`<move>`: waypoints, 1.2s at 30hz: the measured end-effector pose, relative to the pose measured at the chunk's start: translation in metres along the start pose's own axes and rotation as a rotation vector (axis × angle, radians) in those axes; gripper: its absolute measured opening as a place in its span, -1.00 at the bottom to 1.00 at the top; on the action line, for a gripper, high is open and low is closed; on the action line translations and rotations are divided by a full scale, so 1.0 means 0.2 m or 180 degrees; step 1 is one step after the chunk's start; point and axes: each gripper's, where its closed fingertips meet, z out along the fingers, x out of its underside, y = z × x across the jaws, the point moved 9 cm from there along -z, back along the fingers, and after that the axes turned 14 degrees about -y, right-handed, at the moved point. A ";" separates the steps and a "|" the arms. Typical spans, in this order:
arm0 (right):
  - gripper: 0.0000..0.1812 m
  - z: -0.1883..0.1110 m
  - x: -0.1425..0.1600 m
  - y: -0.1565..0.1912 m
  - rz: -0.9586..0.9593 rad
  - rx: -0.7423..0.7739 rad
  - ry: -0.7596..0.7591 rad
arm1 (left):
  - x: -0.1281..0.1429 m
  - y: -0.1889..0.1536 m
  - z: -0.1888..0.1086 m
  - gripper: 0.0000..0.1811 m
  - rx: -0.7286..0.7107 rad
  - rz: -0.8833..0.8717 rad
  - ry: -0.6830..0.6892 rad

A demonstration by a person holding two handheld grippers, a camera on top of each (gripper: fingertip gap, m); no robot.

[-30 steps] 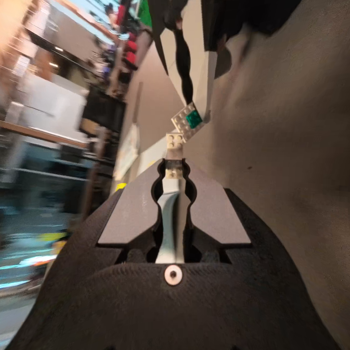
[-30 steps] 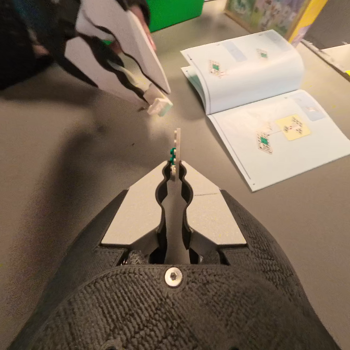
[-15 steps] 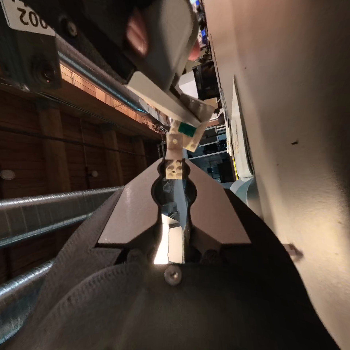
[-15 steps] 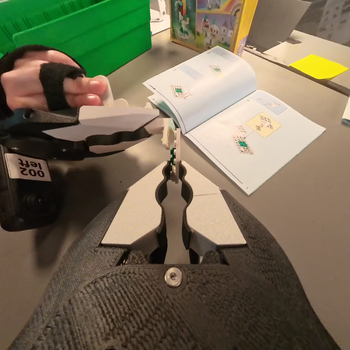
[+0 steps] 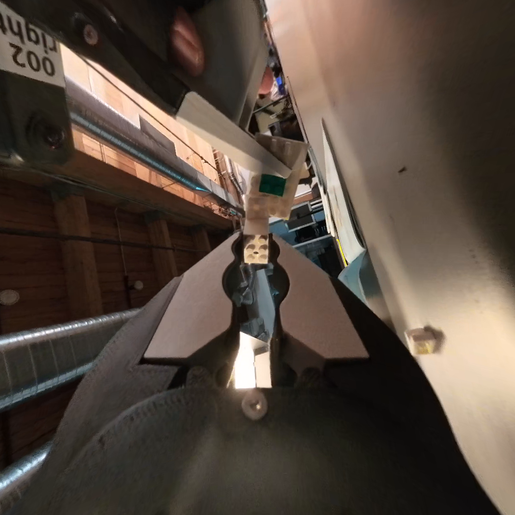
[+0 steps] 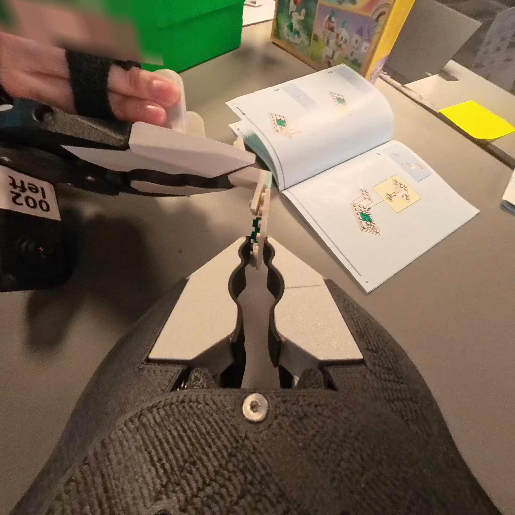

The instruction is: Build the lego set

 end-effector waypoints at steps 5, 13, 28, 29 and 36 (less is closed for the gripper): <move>-0.93 0.01 0.06 -0.01 0.0504 -0.0415 0.0459 | -0.03 -0.04 -0.02 -0.83 0.0427 -0.0117 -0.0292; -0.93 -0.02 0.03 -0.10 0.0602 -0.0622 0.1455 | -0.06 -0.06 -0.01 -0.83 0.0585 -0.0294 -0.0229; -0.88 0.00 0.01 -0.08 0.0262 -0.0422 0.1877 | -0.12 -0.03 0.01 -0.83 0.0486 -0.0679 -0.0028; -0.87 0.01 0.01 -0.08 0.0280 -0.0440 0.1864 | -0.12 -0.03 0.01 -0.83 0.0495 -0.0686 -0.0026; -0.93 0.02 0.00 -0.09 0.0320 -0.0489 0.1660 | -0.12 -0.04 0.02 -0.82 0.0523 -0.0718 -0.0004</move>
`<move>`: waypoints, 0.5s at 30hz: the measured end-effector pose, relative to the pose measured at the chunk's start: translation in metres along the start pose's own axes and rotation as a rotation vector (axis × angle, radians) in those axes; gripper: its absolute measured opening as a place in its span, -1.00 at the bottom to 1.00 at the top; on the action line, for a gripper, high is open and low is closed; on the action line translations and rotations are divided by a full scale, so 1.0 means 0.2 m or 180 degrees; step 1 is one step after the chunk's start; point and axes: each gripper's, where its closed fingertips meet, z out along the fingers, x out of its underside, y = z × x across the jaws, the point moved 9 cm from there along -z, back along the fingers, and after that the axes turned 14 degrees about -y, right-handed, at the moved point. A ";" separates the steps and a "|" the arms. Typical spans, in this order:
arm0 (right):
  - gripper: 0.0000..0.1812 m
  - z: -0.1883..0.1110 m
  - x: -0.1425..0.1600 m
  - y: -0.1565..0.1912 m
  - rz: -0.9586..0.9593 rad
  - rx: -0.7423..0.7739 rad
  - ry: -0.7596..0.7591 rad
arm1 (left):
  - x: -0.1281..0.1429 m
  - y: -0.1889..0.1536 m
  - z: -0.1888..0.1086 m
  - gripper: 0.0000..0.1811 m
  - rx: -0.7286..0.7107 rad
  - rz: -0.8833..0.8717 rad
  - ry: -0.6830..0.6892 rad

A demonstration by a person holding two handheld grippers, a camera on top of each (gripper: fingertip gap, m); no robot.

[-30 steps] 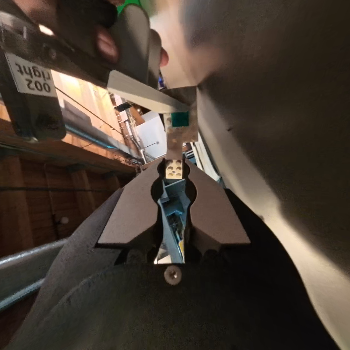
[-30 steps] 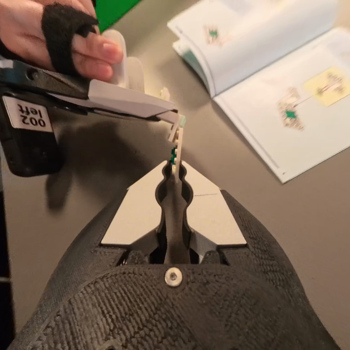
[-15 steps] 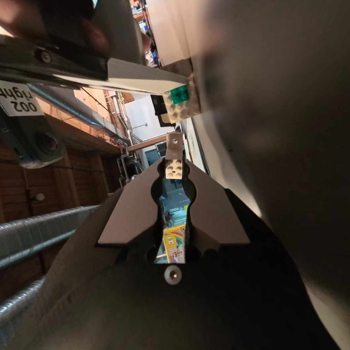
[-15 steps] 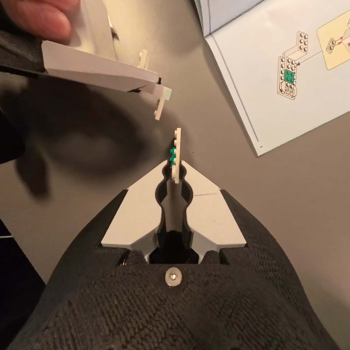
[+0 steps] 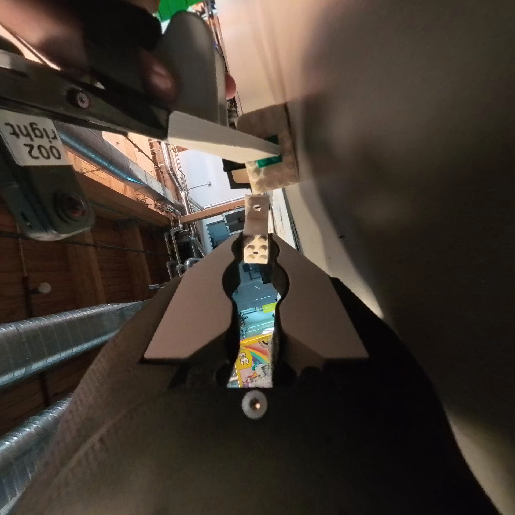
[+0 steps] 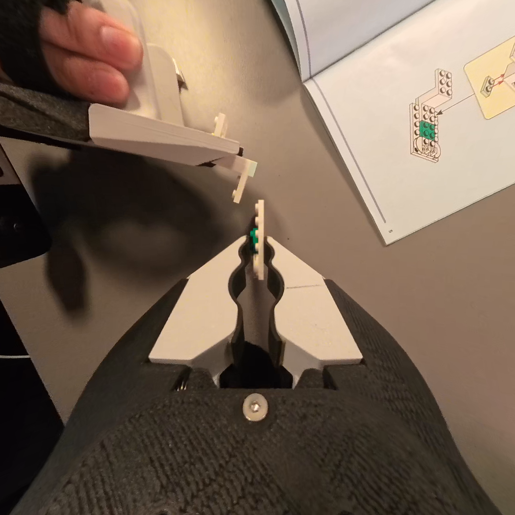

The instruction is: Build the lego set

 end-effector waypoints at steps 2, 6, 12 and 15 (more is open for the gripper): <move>-0.93 0.00 -0.01 -0.01 0.0065 -0.0018 -0.0123 | 0.00 0.00 0.00 -0.82 -0.0034 0.0005 0.0014; -0.93 -0.02 -0.02 -0.02 0.0327 -0.0177 -0.0501 | 0.01 0.00 0.00 -0.82 -0.0112 0.0086 0.0021; -0.93 -0.03 -0.03 0.00 0.0415 -0.0163 -0.0912 | 0.03 0.02 0.01 -0.82 -0.0275 -0.0013 0.0150; -0.93 -0.03 -0.04 0.01 0.0424 -0.0071 -0.1129 | 0.04 0.03 0.01 -0.82 -0.0333 -0.0045 0.0221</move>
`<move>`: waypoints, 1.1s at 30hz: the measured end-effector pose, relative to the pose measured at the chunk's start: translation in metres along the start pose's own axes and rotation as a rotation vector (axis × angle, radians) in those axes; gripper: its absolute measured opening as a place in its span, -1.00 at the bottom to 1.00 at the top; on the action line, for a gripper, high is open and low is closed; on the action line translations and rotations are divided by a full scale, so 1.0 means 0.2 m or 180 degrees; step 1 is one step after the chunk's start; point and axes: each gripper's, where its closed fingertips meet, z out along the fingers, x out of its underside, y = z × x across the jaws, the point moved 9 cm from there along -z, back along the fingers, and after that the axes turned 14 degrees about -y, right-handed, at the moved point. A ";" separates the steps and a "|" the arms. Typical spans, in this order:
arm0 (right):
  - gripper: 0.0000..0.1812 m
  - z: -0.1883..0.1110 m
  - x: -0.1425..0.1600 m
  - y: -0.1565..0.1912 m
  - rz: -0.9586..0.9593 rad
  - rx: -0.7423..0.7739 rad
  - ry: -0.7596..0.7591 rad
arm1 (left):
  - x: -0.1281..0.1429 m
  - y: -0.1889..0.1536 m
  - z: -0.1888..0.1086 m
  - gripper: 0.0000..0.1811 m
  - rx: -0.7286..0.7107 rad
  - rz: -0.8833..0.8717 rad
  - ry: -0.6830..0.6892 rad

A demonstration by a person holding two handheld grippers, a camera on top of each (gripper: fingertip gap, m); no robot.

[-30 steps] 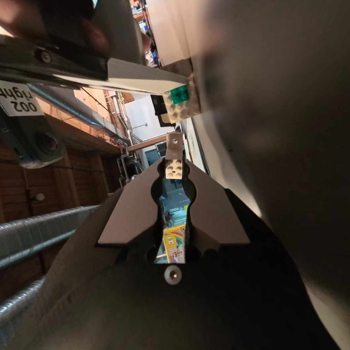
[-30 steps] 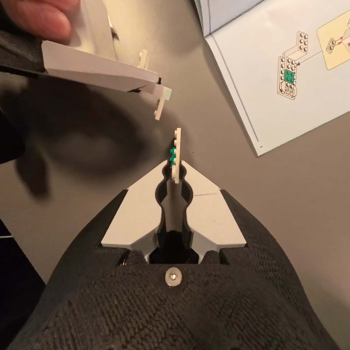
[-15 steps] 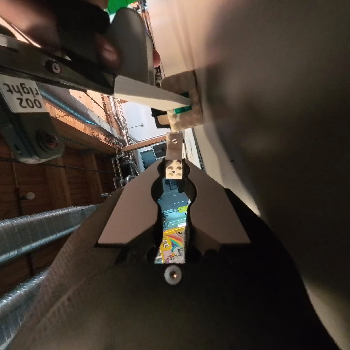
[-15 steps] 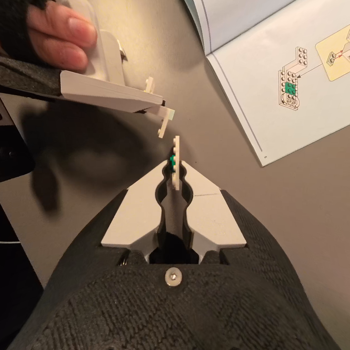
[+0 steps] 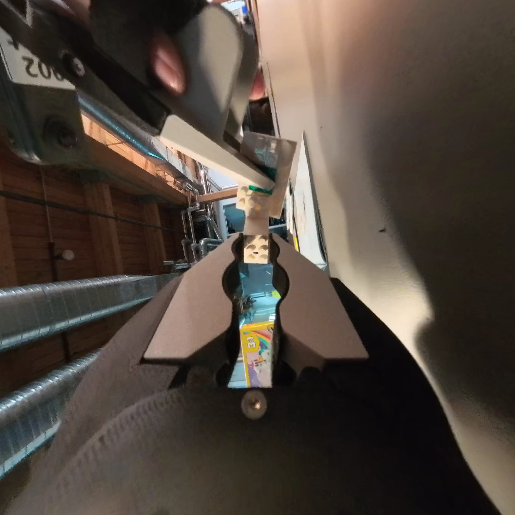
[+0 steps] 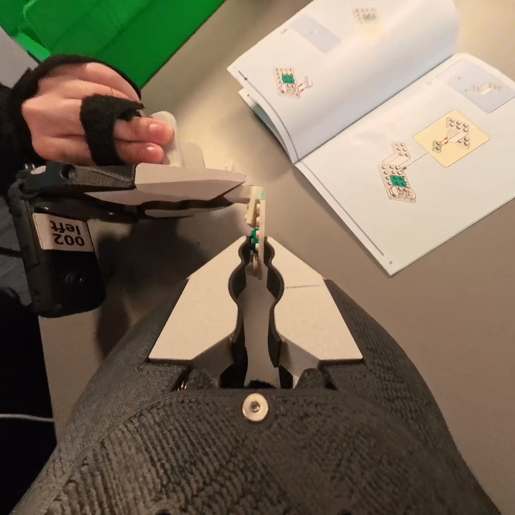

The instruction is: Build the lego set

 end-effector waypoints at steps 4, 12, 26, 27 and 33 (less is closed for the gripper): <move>-0.93 0.01 0.01 -0.01 0.0128 -0.0036 -0.0194 | 0.02 0.00 0.00 -0.82 -0.0012 0.0024 0.0041; -0.93 0.04 -0.01 0.04 -0.0101 0.0404 -0.0384 | 0.04 0.01 0.03 -0.83 -0.0089 0.0376 0.0379; -0.83 0.12 -0.02 0.07 -0.0265 0.0563 -0.0636 | 0.10 0.01 0.04 -0.83 -0.0085 0.0553 0.0571; -0.83 0.12 -0.02 0.07 -0.0278 0.0536 -0.0650 | 0.10 0.01 0.04 -0.83 -0.0082 0.0550 0.0554; -0.80 0.13 0.01 0.05 -0.0437 0.0280 -0.0645 | 0.12 -0.01 0.03 -0.83 0.0001 0.0509 0.0340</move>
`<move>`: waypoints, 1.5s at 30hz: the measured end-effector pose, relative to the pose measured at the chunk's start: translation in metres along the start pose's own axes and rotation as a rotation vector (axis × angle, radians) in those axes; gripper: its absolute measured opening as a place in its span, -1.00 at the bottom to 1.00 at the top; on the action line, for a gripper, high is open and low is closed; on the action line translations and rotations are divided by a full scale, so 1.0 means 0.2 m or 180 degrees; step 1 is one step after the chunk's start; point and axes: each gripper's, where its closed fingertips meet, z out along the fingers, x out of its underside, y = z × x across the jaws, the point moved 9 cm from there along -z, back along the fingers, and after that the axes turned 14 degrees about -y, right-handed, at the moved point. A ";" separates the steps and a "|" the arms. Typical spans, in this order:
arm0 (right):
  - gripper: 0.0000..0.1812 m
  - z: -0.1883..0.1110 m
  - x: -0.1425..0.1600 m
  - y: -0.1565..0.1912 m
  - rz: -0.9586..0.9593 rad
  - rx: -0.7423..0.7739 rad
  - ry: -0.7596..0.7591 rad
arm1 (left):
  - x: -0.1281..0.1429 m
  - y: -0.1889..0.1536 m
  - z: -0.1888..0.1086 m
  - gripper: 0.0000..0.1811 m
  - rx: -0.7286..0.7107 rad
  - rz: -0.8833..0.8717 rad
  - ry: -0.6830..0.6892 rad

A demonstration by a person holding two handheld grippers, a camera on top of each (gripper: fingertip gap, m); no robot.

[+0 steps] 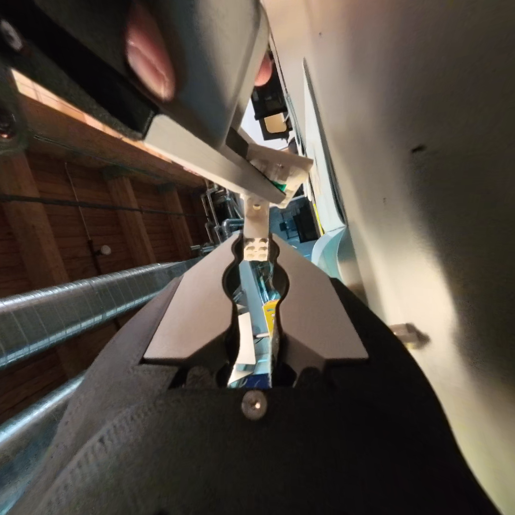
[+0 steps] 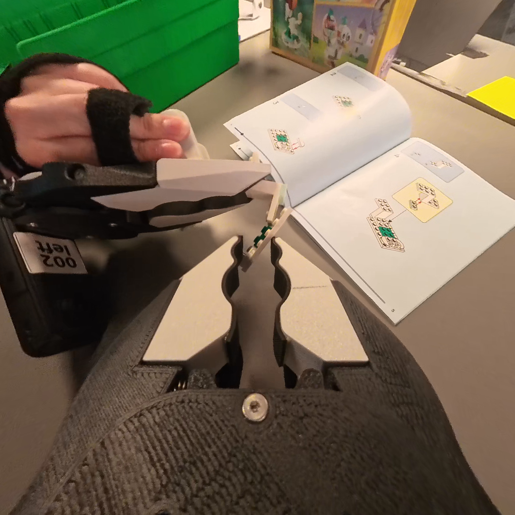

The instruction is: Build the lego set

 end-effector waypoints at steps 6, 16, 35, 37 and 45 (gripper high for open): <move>-0.89 -0.02 0.05 -0.02 0.0017 -0.0231 0.0426 | -0.03 -0.04 -0.03 -0.82 0.0323 -0.0137 -0.0380; -0.90 -0.01 0.03 -0.03 0.0187 -0.0219 0.0774 | -0.05 -0.04 -0.03 -0.83 0.0470 -0.0298 -0.0372; -0.72 0.05 0.02 -0.07 0.0596 -0.0275 0.1026 | -0.04 -0.06 -0.01 -0.83 0.0783 -0.0483 -0.0411; -0.74 0.06 0.02 -0.08 0.0638 -0.0266 0.1022 | -0.04 -0.06 -0.01 -0.83 0.0800 -0.0509 -0.0409; -0.89 0.09 0.03 -0.10 0.0885 -0.0267 0.0830 | -0.04 -0.06 -0.02 -0.83 0.0804 -0.0509 -0.0346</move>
